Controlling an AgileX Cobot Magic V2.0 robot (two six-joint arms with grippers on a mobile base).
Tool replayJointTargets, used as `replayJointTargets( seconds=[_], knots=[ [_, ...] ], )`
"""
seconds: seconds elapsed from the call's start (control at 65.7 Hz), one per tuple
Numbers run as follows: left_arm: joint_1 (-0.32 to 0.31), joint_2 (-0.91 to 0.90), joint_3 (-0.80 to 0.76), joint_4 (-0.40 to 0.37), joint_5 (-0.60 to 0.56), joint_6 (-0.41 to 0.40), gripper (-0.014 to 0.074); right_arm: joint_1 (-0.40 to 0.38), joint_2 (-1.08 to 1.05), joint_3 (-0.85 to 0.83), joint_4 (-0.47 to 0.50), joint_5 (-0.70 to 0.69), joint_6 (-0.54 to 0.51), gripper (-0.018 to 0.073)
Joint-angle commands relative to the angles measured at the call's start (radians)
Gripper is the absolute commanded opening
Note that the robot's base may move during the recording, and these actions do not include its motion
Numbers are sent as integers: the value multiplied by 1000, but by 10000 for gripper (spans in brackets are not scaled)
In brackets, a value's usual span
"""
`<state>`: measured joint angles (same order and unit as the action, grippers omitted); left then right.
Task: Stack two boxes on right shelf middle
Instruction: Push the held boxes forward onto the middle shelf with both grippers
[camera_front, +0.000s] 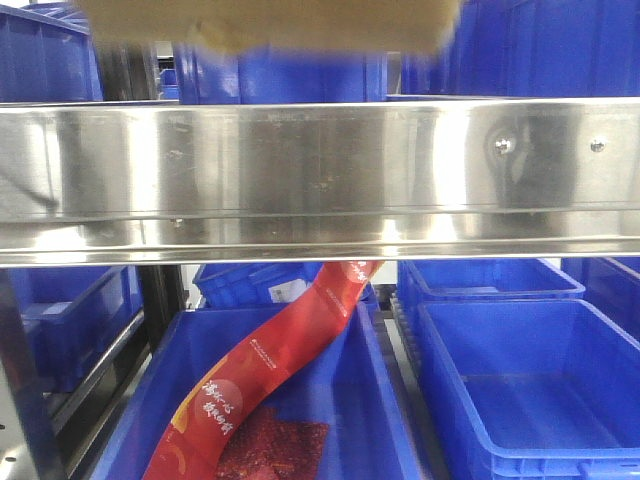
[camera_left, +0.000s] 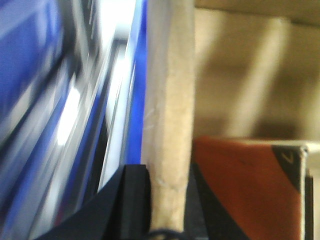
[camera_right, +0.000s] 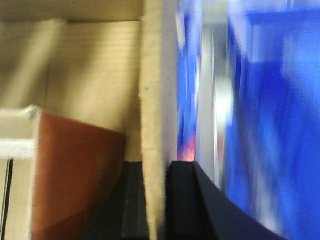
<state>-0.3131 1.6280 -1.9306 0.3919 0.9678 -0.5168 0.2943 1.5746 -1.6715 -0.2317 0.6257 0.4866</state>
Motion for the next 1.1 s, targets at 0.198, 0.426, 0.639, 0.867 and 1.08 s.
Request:
replayJointTargets(
  seconds=[0.198,0.426,0.639,0.867,1.08],
  knots=[
    [-2,5,-7,-121,77,185,-111,-2,-10,-3,34,77,-1,-153],
    [-2,11,-7,-117,85,185,108,-2,-10,-3,34,131,-6,62],
    [-2,11,-7,-117,81,185,377,-2,-10,-3,32,131,-6,386],
    [-2,-6,-7,-126,60,185,345,-2,-53,-5,20,139,-6,391],
    [-2,-58,-7,-164,99,185,125,-2,-101,-5,20,242,-121,159]
  ],
)
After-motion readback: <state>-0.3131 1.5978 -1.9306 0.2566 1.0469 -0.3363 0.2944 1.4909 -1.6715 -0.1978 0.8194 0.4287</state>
